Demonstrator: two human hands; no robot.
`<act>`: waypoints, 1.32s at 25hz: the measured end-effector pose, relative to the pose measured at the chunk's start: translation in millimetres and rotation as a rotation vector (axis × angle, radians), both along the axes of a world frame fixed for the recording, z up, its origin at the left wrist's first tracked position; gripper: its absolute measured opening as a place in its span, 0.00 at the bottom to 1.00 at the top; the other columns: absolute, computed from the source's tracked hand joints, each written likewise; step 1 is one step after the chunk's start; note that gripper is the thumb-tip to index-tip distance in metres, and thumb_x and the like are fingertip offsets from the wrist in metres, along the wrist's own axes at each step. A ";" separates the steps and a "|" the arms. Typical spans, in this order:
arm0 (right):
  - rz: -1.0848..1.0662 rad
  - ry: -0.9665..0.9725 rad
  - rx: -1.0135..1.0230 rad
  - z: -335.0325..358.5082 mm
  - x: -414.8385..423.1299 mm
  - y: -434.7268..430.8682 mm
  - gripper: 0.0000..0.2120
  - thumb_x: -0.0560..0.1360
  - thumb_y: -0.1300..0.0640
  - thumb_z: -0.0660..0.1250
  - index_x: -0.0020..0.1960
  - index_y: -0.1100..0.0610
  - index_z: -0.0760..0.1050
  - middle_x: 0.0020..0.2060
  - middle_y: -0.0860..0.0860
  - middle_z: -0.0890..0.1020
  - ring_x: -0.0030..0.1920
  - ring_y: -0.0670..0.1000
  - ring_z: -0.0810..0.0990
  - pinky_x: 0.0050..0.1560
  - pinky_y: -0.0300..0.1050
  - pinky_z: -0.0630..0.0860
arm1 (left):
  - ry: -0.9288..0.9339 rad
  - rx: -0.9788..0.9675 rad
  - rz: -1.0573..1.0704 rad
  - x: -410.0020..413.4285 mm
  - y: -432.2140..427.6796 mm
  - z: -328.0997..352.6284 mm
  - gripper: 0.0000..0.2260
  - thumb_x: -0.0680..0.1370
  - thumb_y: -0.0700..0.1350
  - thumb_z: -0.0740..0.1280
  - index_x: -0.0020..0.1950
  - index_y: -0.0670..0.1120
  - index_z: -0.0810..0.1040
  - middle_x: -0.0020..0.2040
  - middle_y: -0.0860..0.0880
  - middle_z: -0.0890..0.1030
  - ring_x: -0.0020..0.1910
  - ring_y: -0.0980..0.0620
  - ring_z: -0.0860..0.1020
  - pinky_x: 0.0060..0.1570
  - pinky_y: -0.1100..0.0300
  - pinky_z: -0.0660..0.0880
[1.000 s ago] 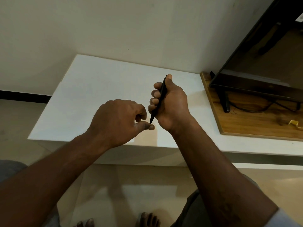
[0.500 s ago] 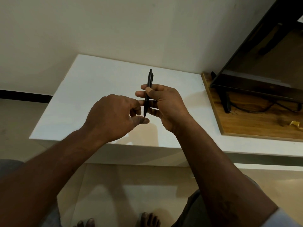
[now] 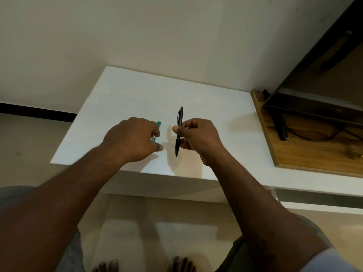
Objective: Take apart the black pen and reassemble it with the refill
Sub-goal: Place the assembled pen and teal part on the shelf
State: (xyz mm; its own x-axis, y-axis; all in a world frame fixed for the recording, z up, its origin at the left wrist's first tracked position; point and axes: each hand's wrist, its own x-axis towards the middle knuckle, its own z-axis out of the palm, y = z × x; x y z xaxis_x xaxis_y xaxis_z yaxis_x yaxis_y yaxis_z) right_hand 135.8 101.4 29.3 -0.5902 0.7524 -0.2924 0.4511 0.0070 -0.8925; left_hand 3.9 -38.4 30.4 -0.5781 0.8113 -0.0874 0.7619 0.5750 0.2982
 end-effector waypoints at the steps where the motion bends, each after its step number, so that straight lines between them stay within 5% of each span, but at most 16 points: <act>1: 0.003 -0.048 0.039 -6.3 -1.3 0.1 0.09 0.76 0.54 0.80 0.45 0.59 0.83 0.39 0.52 0.86 0.34 0.48 0.87 0.42 0.46 0.87 | 0.020 -0.010 0.010 -2.0 0.7 -3.1 0.22 0.73 0.63 0.74 0.63 0.57 0.80 0.61 0.53 0.82 0.57 0.49 0.80 0.50 0.54 0.75; 6: -0.008 -0.203 0.206 -27.8 -9.5 4.4 0.13 0.74 0.50 0.81 0.41 0.58 0.84 0.36 0.53 0.88 0.39 0.54 0.88 0.51 0.57 0.86 | 0.055 -0.069 -0.007 -6.2 3.3 -16.1 0.24 0.77 0.59 0.71 0.71 0.53 0.75 0.65 0.50 0.76 0.59 0.45 0.79 0.53 0.50 0.78; 13: 0.002 -0.279 0.359 -33.1 -19.7 7.9 0.15 0.74 0.49 0.79 0.39 0.60 0.83 0.34 0.54 0.87 0.39 0.54 0.87 0.50 0.57 0.85 | 0.096 -0.044 -0.037 -10.2 6.9 -30.0 0.18 0.81 0.53 0.66 0.69 0.50 0.73 0.55 0.49 0.76 0.49 0.45 0.80 0.44 0.50 0.78; 21: 0.015 -0.359 0.429 -36.7 -25.7 13.9 0.14 0.75 0.49 0.76 0.40 0.60 0.83 0.33 0.52 0.85 0.39 0.51 0.84 0.33 0.40 0.74 | 0.117 -0.019 -0.053 -15.4 12.2 -36.5 0.17 0.81 0.52 0.67 0.67 0.49 0.74 0.53 0.50 0.75 0.50 0.44 0.80 0.41 0.53 0.71; 33: 0.053 -0.394 0.499 -40.5 -34.1 17.5 0.15 0.73 0.47 0.77 0.41 0.59 0.82 0.34 0.53 0.86 0.39 0.52 0.83 0.36 0.41 0.75 | 0.130 0.024 -0.068 -21.1 21.1 -45.4 0.23 0.79 0.55 0.69 0.73 0.51 0.72 0.54 0.50 0.79 0.52 0.44 0.80 0.44 0.52 0.76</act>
